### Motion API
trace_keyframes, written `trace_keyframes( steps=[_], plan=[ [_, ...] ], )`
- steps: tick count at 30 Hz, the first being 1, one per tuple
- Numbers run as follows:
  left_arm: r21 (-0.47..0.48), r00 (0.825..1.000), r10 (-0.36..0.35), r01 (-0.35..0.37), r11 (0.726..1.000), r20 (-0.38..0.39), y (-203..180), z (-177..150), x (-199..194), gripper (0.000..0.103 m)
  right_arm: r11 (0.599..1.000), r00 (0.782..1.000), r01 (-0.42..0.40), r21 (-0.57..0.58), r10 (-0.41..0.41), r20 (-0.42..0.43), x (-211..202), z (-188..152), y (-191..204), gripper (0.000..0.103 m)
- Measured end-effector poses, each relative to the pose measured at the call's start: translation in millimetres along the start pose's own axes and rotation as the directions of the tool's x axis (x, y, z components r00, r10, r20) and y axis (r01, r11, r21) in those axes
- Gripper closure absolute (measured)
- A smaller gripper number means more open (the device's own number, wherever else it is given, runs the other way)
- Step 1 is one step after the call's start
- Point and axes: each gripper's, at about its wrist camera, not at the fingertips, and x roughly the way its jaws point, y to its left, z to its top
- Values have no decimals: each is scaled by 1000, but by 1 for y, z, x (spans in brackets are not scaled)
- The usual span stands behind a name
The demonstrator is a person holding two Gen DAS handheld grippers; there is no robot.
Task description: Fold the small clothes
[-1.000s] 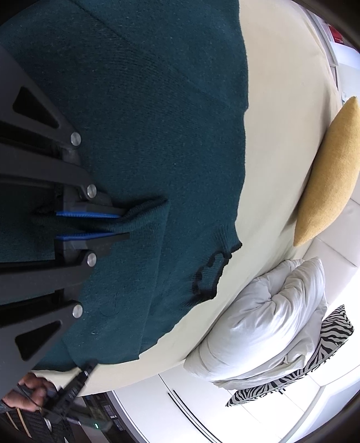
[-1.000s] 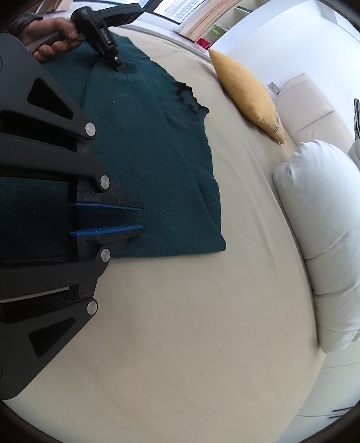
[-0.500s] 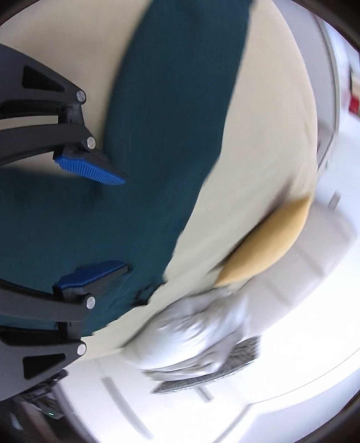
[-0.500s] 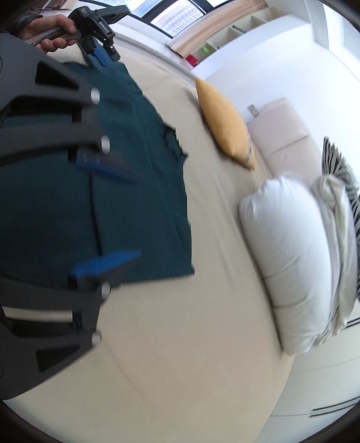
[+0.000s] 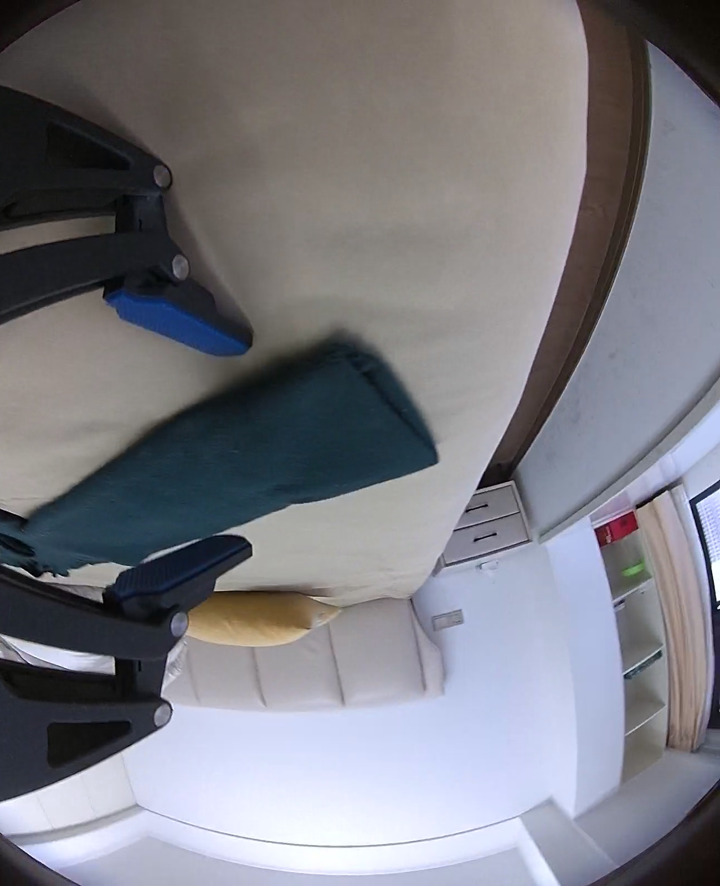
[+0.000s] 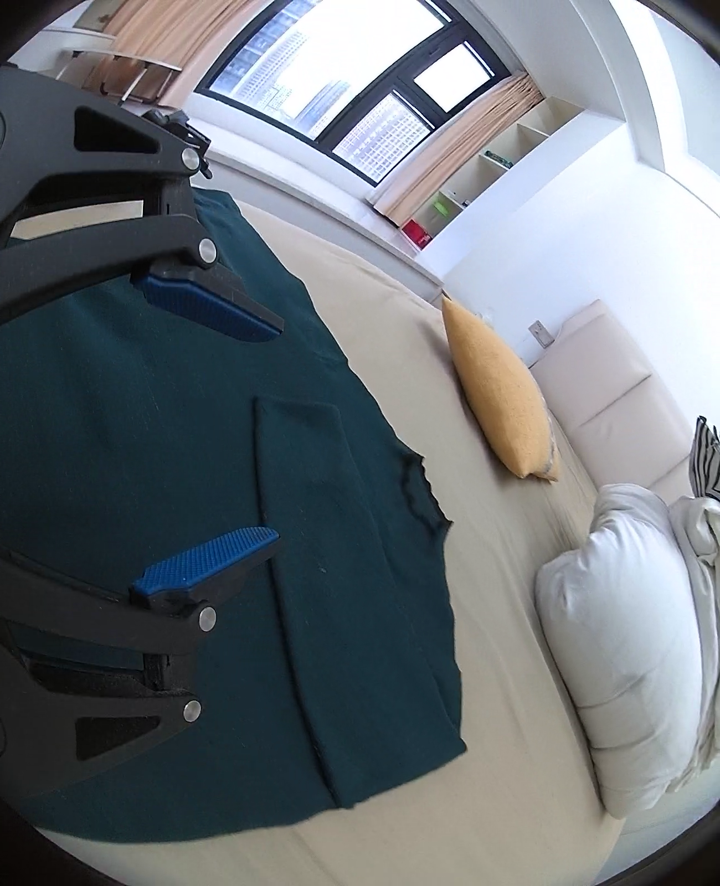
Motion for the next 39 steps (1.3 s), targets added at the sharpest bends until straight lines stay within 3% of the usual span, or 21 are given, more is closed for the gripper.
trace_keyframes(
  steps=[1,3,4,7,10,12,14,16,18,19,22,25,27,29,30,31,32,33,36,39],
  plan=[
    [-23,1000,-5,5,1000,8,2,4,6,46,1000,1000,-3,3,3,-1,-1,-3,3,35],
    [-68,1000,-3,4,998,13,8,14,20,82,1000,1000,4,3,-4,0,-1,-4,5,35],
    [-89,1000,2,-2,996,9,11,19,26,92,1000,1000,5,3,-5,3,-4,-5,5,35],
    [-75,999,34,-33,997,21,5,21,31,95,1000,1000,16,5,-16,8,-10,-5,-1,35],
    [86,999,20,-24,996,50,-42,-1,21,95,1000,1000,23,19,-24,11,-8,-1,-17,35],
    [253,1000,-3,-4,967,30,-89,-30,20,95,999,1000,26,31,-26,9,-10,-4,-23,35],
    [432,999,-25,36,901,-31,-140,-73,26,95,998,1000,30,47,-31,0,-7,-7,-30,35],
    [588,993,-17,82,804,-114,-184,-129,39,95,997,999,33,65,-32,-5,-7,-12,-36,35],
    [720,984,9,125,683,-179,-216,-196,53,95,996,999,32,80,-32,-5,-8,-14,-42,35],
    [778,977,28,152,610,-212,-226,-238,63,95,996,999,33,86,-32,-3,-9,-16,-45,35],
    [829,943,104,222,514,-317,-225,-327,95,95,994,999,39,104,-39,-4,-13,-18,-57,35],
    [864,913,202,238,444,-355,-206,-386,128,94,990,999,51,130,-48,-21,-11,-21,-70,35],
    [880,890,271,238,411,-368,-189,-409,134,81,988,997,68,140,-61,-53,-5,-23,-76,34],
    [883,887,274,245,401,-371,-178,-407,124,75,987,993,74,144,-59,-101,6,-25,-79,34],
    [876,886,264,256,409,-382,-177,-403,119,59,987,991,69,147,-52,-120,13,-26,-80,34],
    [866,879,263,265,424,-397,-180,-398,114,49,986,990,65,151,-45,-137,20,-26,-80,34],
    [862,881,256,264,432,-398,-183,-392,107,35,986,988,63,154,-40,-148,26,-26,-78,34],
    [862,888,234,273,426,-396,-186,-390,96,27,986,987,58,156,-32,-160,36,-25,-76,34],
    [869,893,189,316,381,-408,-191,-374,64,24,988,980,25,155,7,-201,65,-23,-63,34],
    [860,905,149,311,404,-398,-191,-348,47,24,991,969,12,132,21,-248,100,-20,-45,30]
  ],
)
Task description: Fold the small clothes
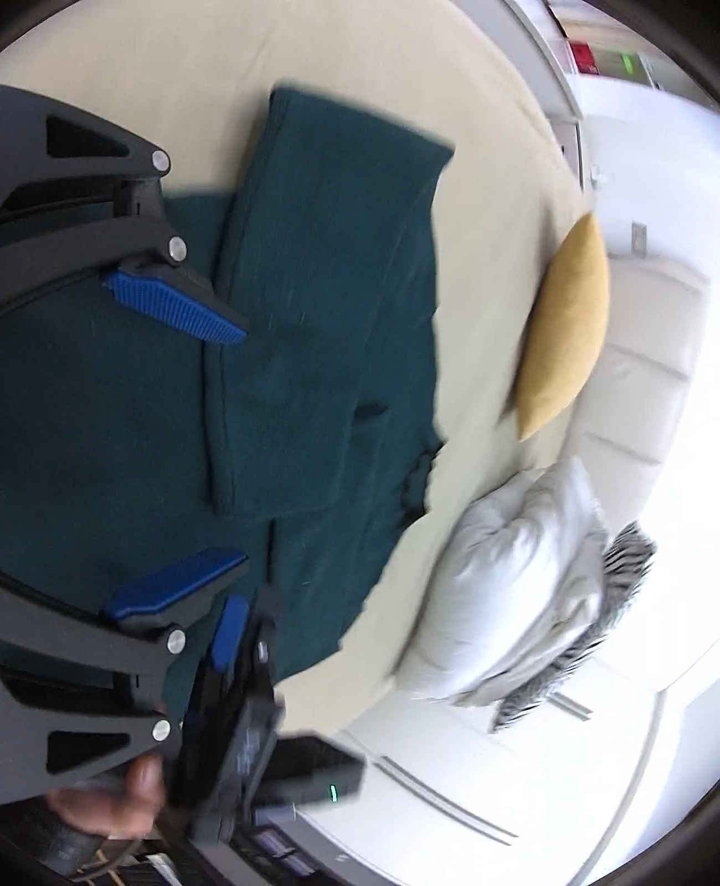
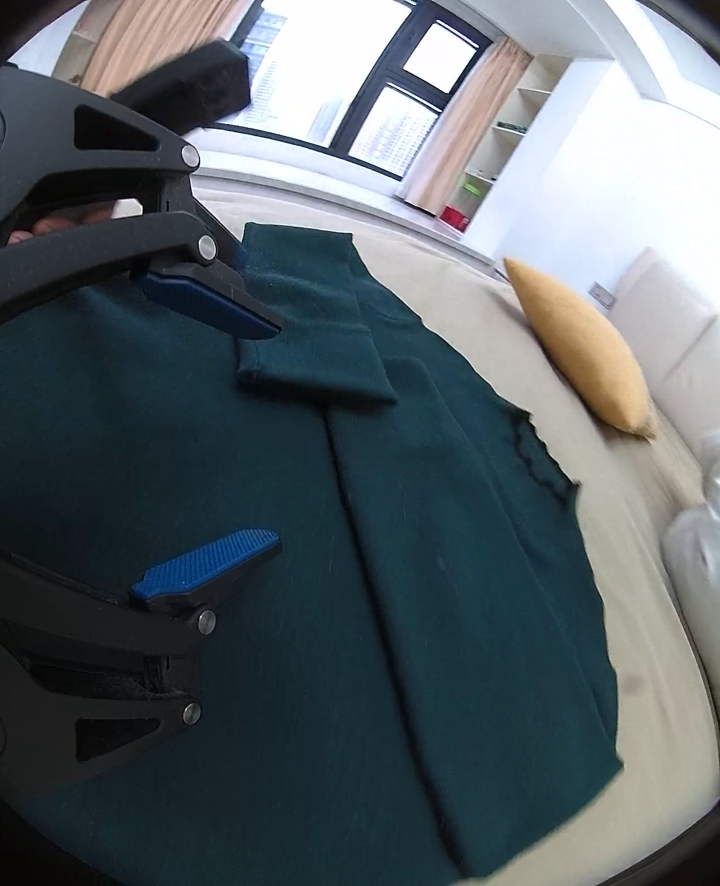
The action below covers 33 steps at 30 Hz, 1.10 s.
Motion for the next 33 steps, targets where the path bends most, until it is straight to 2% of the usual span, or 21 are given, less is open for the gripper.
trace_keyframes(
  steps=[3,6,7,8,10,12,13,16,19,23,25,27,29,33],
  plan=[
    [-76,998,49,-45,996,42,35,12,-15,24,999,998,41,-30,-42,-41,34,7,15,30],
    [-190,995,95,-88,978,31,78,22,-17,26,993,994,94,-77,-97,-39,59,9,29,28],
    [-228,995,98,-88,970,34,91,23,-19,26,988,993,108,-110,-112,-27,64,9,37,33],
    [-257,994,105,-92,962,38,103,24,-22,26,984,993,113,-135,-118,-29,68,9,43,53],
    [-295,991,127,-109,949,44,119,25,-24,26,970,986,134,-201,-151,-71,80,6,59,84],
    [-320,991,126,-103,942,53,131,24,-29,26,956,982,162,-243,-179,-51,81,2,68,87],
    [-329,990,129,-103,939,56,134,26,-29,26,951,982,167,-260,-183,-39,79,1,72,95],
    [-342,991,123,-98,935,53,138,29,-27,26,949,986,161,-272,-169,-4,65,5,82,96],
    [-347,992,112,-85,934,58,141,34,-27,26,935,983,178,-306,-157,91,31,17,94,96],
    [-339,993,108,-84,937,54,139,44,-19,26,932,970,204,-299,-150,193,-14,43,81,96],
    [-337,993,109,-92,937,33,139,48,-5,26,935,967,227,-271,-183,180,-18,52,59,96],
    [-352,995,97,-93,931,-5,140,50,11,26,931,953,294,-214,-268,142,-9,58,25,96],
    [-345,995,94,-101,933,-36,139,53,25,26,947,956,286,-148,-272,107,-3,60,-1,96],
    [-305,991,110,-128,944,-73,134,63,46,26,953,958,278,-124,-265,113,0,57,-18,96]
  ],
)
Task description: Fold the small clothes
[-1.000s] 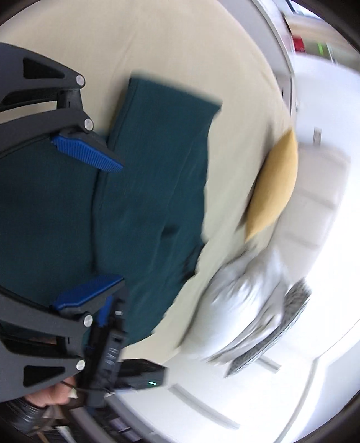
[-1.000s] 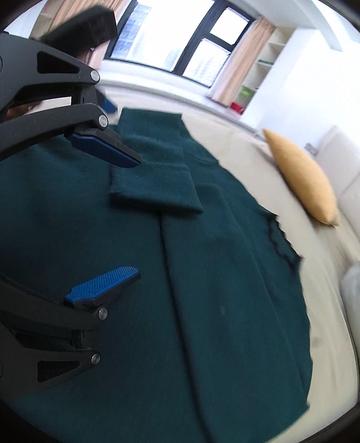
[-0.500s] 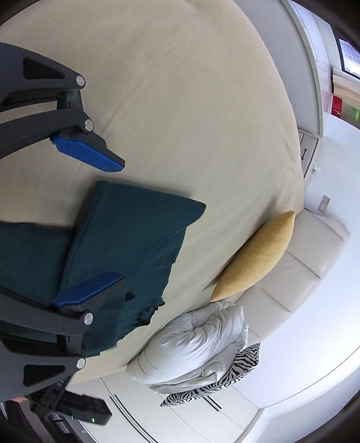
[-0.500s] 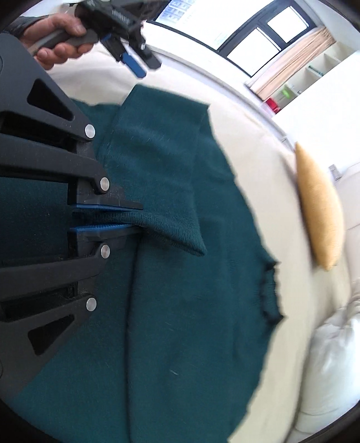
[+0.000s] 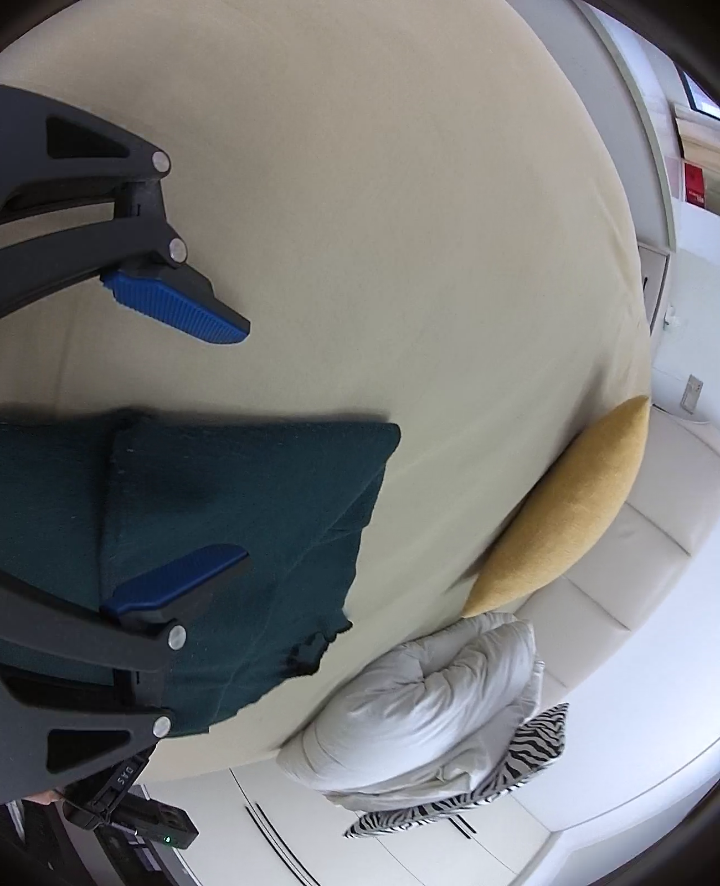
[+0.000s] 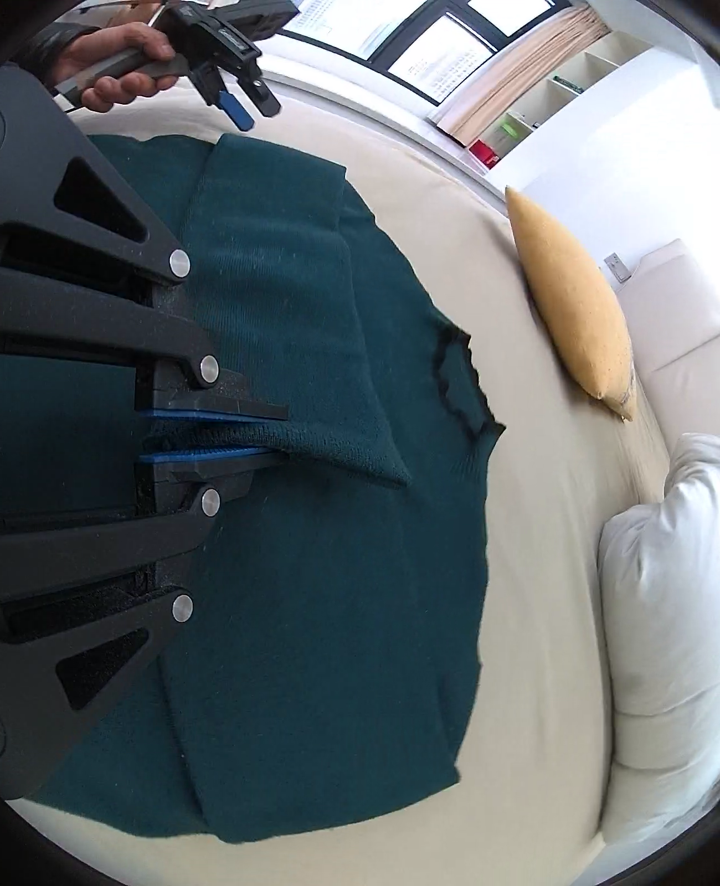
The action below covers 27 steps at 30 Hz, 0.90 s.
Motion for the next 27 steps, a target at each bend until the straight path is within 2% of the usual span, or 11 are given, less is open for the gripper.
trace_keyframes(
  steps=[4,8,10,13,15,18,24,27],
  plan=[
    [15,1000,30,-30,999,-6,-3,11,14,30,1000,1000,-8,4,8,5,2,1,-4,96],
    [78,996,81,-79,994,-21,-15,21,30,31,1000,1000,6,-27,-5,8,7,0,-6,96],
    [103,994,103,-100,990,-26,-19,23,36,36,1000,1000,9,-25,-8,10,10,2,-7,96],
    [132,990,140,-135,982,-27,-22,22,44,53,999,999,20,-30,-19,32,4,7,-7,96],
    [133,990,138,-134,982,-23,-21,20,45,69,999,999,26,-35,-25,42,0,9,-7,96],
    [138,990,138,-134,981,-19,-18,18,45,86,999,999,29,-31,-28,38,0,11,-9,96],
    [166,987,159,-158,973,11,-19,14,45,92,998,998,38,-43,-35,56,1,15,-5,96],
    [152,990,143,-144,978,17,-13,13,48,93,997,997,63,-41,-62,38,19,14,-16,96]
  ],
)
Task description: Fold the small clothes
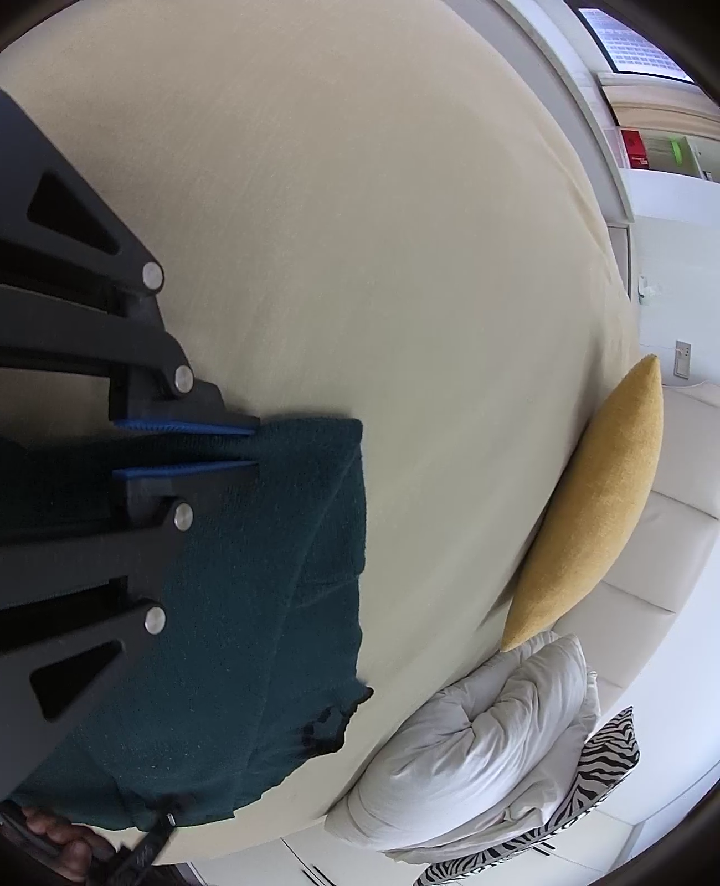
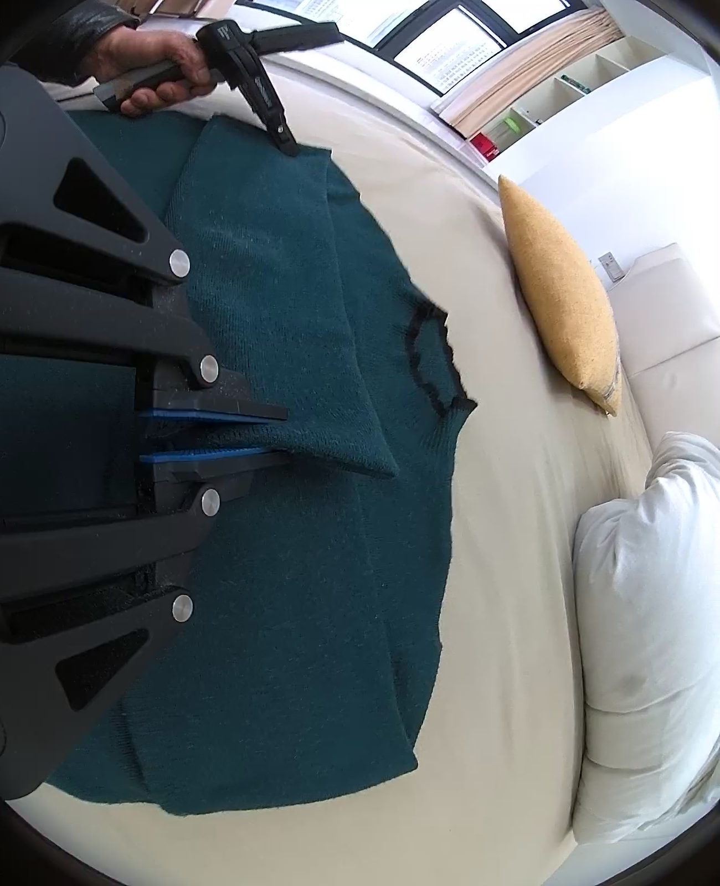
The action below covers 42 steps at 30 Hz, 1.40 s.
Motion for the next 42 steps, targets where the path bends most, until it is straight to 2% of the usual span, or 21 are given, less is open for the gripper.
trace_keyframes(
  steps=[1,3,6,8,10,11,12,13,14,16,17,18,19,20,21,23,26,30,34,38,42],
  plan=[
    [-5,1000,-3,3,1000,0,1,0,0,93,998,998,-8,55,11,-54,16,-3,-13,97],
    [3,1000,1,-1,1000,-1,-1,2,-2,93,986,996,-72,149,80,-46,18,-3,-27,97],
    [-30,1000,-28,28,999,8,3,2,-12,91,989,996,-59,139,67,-55,7,1,-19,96],
    [-55,999,-41,42,998,12,6,-1,-23,88,984,994,-97,152,103,-32,-3,3,-18,93],
    [-64,998,-59,60,996,17,6,-7,-37,74,979,992,-121,162,124,-8,-15,5,-17,92],
    [-54,998,-55,57,997,25,4,-11,-45,55,979,992,-122,166,126,-13,-18,5,-16,90],
    [-43,999,-46,47,998,27,2,-14,-50,42,978,991,-126,166,131,-18,-21,4,-15,87],
    [-24,999,-36,37,999,24,-1,-19,-54,40,979,991,-128,161,133,-22,-22,3,-14,78],
    [7,999,-30,30,1000,11,-6,-24,-55,40,980,991,-124,155,130,-28,-23,1,-12,65],
    [66,1000,3,-1,998,-28,-14,-34,-49,46,984,993,-112,140,117,-30,-23,-5,-7,52],
    [81,999,17,-13,997,-47,-16,-38,-44,65,986,993,-107,130,112,-34,-21,-9,-4,52],
    [81,998,16,-11,997,-59,-16,-39,-40,73,989,994,-91,116,98,-56,-16,-12,-1,52],
    [66,998,8,-4,998,-62,-14,-40,-37,75,993,994,-66,101,74,-82,-10,-16,2,60],
    [59,998,5,-1,998,-62,-14,-39,-36,82,997,996,-28,73,34,-88,-8,-19,5,70],
    [61,998,2,1,998,-64,-15,-38,-35,86,999,997,5,41,-2,-83,-9,-21,7,74],
    [90,998,20,-15,996,-62,-18,-38,-35,88,999,997,19,42,-16,-81,-12,-24,4,89],
    [79,998,6,-1,997,-64,-14,-39,-36,89,997,997,13,81,-6,-81,-21,-24,-6,96],
    [88,998,-2,8,996,-67,-11,-41,-35,90,996,997,18,91,-10,-81,-23,-33,-11,97],
    [101,997,-4,11,995,-76,-10,-39,-34,90,990,996,-12,141,24,-81,-19,-33,-18,97],
    [106,997,6,2,994,-77,-11,-42,-33,90,992,997,8,122,2,-81,-18,-31,-16,97],
    [114,997,14,-4,993,-81,-12,-41,-31,88,992,995,-24,125,36,-91,-4,-28,-23,97]
  ],
)
